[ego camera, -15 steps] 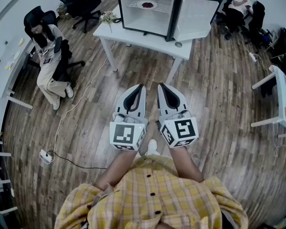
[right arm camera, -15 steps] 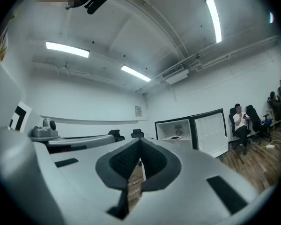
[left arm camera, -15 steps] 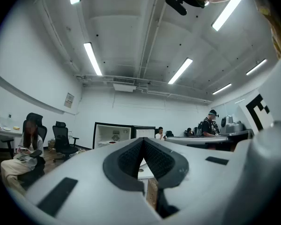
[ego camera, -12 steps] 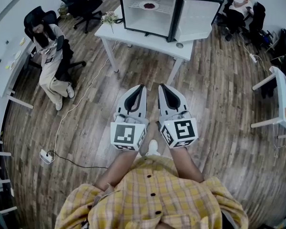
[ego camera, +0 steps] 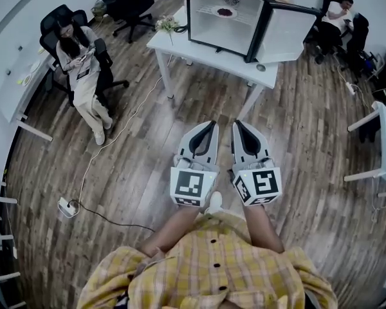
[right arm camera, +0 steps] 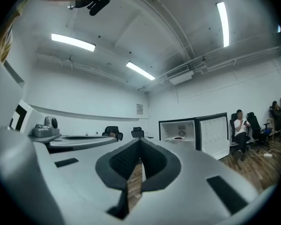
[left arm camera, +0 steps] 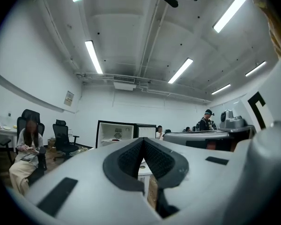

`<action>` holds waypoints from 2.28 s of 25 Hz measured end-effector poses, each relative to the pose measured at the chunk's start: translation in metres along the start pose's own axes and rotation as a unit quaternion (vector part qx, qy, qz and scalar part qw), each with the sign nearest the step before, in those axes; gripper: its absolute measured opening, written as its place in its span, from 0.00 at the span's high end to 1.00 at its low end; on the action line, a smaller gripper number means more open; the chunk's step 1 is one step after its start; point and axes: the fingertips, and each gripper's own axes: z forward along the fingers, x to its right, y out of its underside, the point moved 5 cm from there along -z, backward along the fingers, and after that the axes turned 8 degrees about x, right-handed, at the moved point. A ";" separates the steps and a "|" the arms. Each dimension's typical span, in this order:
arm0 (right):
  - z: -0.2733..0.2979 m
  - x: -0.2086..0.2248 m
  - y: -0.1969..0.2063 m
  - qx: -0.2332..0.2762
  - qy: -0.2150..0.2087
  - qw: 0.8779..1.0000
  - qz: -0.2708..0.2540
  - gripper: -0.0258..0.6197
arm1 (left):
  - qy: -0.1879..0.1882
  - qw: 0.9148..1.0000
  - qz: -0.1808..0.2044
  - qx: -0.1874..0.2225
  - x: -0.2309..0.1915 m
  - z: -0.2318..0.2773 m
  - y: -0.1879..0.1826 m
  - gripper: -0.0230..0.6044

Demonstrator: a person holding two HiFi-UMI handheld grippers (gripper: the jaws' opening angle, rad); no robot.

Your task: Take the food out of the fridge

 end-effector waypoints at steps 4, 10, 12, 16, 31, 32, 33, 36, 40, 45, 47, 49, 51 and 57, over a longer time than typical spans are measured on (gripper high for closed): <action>0.000 -0.008 0.007 -0.008 0.011 1.000 -0.007 0.95 | 0.009 1.000 -0.029 0.002 -0.008 -0.002 0.005 0.95; 0.020 -0.001 0.016 -0.011 0.024 1.000 -0.005 0.95 | 0.025 0.999 -0.035 -0.009 -0.016 0.013 0.018 0.95; 0.032 0.001 0.015 -0.004 0.024 1.000 -0.016 0.95 | 0.031 0.999 -0.034 -0.014 -0.022 0.021 0.024 0.95; 0.063 0.018 0.019 0.010 0.018 1.000 -0.006 0.95 | 0.032 0.999 -0.025 -0.019 -0.037 0.053 0.036 0.95; 0.204 0.130 0.047 0.009 0.006 1.000 0.000 0.95 | 0.014 1.000 -0.003 -0.024 -0.099 0.220 0.070 0.95; 0.211 0.135 0.047 0.010 0.003 1.000 0.001 0.95 | 0.013 1.000 0.000 -0.026 -0.101 0.229 0.070 0.95; 0.217 0.141 0.046 0.010 0.002 1.000 0.002 0.95 | 0.011 1.000 0.001 -0.027 -0.103 0.237 0.069 0.95; 0.232 0.159 0.046 0.008 0.001 1.000 0.005 0.95 | 0.006 1.000 0.004 -0.028 -0.107 0.260 0.069 0.95; 0.246 0.177 0.047 0.005 -0.002 1.000 0.012 0.95 | -0.002 0.999 0.008 -0.034 -0.112 0.281 0.069 0.95; 0.258 0.188 0.054 0.001 -0.006 1.000 0.021 0.95 | -0.006 0.999 0.019 -0.040 -0.114 0.295 0.076 0.95; 0.262 0.191 0.059 -0.003 -0.007 1.000 0.023 0.95 | -0.007 0.999 0.017 -0.042 -0.116 0.300 0.080 0.95; 0.267 0.193 0.063 -0.008 -0.010 1.000 0.026 0.95 | -0.009 0.999 0.015 -0.044 -0.120 0.304 0.083 0.95; 0.274 0.194 0.066 -0.011 -0.011 1.000 0.026 0.95 | -0.010 0.999 0.011 -0.046 -0.125 0.311 0.087 0.95; 0.302 0.208 0.069 -0.010 0.000 1.000 0.025 0.95 | 0.004 0.999 0.012 -0.042 -0.143 0.342 0.088 0.95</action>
